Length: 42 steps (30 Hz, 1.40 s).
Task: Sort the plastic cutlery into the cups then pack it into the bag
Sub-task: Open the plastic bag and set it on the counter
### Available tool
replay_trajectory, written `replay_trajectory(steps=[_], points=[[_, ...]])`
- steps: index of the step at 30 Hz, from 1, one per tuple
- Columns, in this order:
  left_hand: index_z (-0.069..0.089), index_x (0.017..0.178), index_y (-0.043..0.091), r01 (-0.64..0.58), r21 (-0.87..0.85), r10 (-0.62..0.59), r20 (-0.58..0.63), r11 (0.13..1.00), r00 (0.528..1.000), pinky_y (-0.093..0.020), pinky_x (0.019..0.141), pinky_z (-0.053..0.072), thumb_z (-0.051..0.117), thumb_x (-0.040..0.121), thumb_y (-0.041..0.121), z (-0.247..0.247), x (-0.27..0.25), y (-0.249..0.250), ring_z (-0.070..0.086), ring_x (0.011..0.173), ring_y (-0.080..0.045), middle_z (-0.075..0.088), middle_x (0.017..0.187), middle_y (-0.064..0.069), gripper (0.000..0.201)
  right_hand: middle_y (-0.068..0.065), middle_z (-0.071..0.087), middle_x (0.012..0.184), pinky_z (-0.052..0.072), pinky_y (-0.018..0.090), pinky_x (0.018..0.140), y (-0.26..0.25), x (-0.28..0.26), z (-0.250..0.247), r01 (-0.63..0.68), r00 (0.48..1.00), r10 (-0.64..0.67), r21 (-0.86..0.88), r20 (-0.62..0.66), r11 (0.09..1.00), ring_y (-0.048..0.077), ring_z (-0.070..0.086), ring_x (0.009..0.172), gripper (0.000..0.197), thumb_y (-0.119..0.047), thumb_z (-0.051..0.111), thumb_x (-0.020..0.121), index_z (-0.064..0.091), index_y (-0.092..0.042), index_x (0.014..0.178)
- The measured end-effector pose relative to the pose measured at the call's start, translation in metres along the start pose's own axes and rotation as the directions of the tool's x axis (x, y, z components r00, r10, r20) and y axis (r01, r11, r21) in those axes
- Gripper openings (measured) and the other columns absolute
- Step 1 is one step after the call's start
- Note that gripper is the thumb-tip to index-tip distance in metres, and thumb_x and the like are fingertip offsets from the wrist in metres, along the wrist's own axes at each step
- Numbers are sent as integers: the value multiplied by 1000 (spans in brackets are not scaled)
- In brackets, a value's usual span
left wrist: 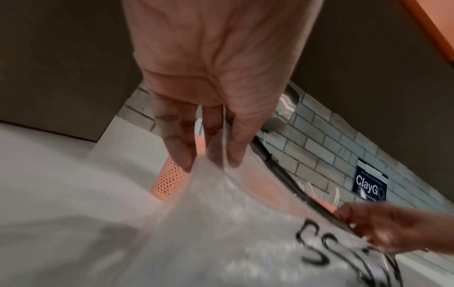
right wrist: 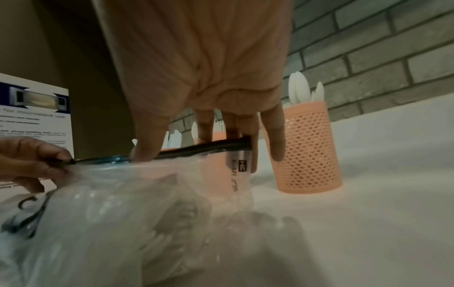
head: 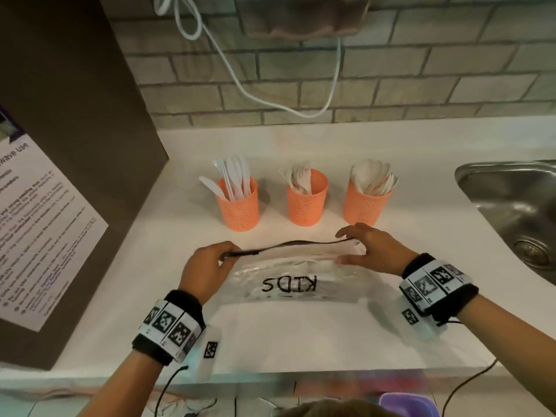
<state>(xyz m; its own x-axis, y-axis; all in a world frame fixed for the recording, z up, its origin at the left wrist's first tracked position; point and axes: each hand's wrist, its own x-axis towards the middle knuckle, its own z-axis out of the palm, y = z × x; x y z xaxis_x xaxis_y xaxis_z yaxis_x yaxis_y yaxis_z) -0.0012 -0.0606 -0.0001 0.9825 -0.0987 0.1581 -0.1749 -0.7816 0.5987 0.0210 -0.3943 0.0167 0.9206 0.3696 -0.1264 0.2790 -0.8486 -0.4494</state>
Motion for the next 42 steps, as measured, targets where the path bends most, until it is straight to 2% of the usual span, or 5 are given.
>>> replay_trajectory(steps=[14, 20, 24, 33, 42], points=[[63, 85, 21, -118, -405, 109, -44, 907, 993, -12, 58, 52, 44, 92, -4, -90, 41, 64, 66, 67, 2, 71, 68, 18, 32, 8, 67, 83, 52, 41, 68, -33, -21, -107, 207, 865, -173, 22, -470, 978, 23, 64, 73, 12, -13, 56, 91, 68, -11, 93], [71, 75, 36, -246, -430, 241, -68, 869, 968, -17, 57, 54, 49, 92, 1, -140, 45, 98, 65, 63, 0, 70, 66, 13, 45, 13, 69, 81, 54, 28, 66, -50, -37, -150, 284, 865, -129, 261, -485, 923, 17, 67, 63, 10, -14, 58, 88, 63, -22, 89], [72, 74, 37, -289, -473, 281, -88, 833, 956, -17, 56, 54, 47, 92, 1, -152, 43, 110, 64, 59, -1, 69, 63, 11, 47, -10, 68, 69, 54, 19, 58, -56, -42, -163, 354, 842, -123, 366, -525, 860, 9, 65, 54, 14, -9, 55, 89, 63, -21, 87], [69, 78, 38, -243, -563, 255, -58, 790, 965, -19, 52, 53, 54, 89, 10, -141, 39, 111, 68, 57, -9, 71, 63, 4, 33, 0, 64, 62, 54, 25, 60, -57, -54, -167, 243, 920, -84, 389, -384, 889, 15, 67, 58, 20, -7, 49, 92, 63, -21, 88], [65, 84, 21, -301, -538, 253, -162, 787, 954, -20, 54, 52, 57, 87, 7, -127, 42, 129, 66, 60, -8, 71, 67, 6, 17, -2, 66, 90, 39, 35, 87, -139, -32, -150, 254, 743, -402, -331, -535, 909, 16, 61, 85, 49, -59, 47, 78, 65, -21, 102]])
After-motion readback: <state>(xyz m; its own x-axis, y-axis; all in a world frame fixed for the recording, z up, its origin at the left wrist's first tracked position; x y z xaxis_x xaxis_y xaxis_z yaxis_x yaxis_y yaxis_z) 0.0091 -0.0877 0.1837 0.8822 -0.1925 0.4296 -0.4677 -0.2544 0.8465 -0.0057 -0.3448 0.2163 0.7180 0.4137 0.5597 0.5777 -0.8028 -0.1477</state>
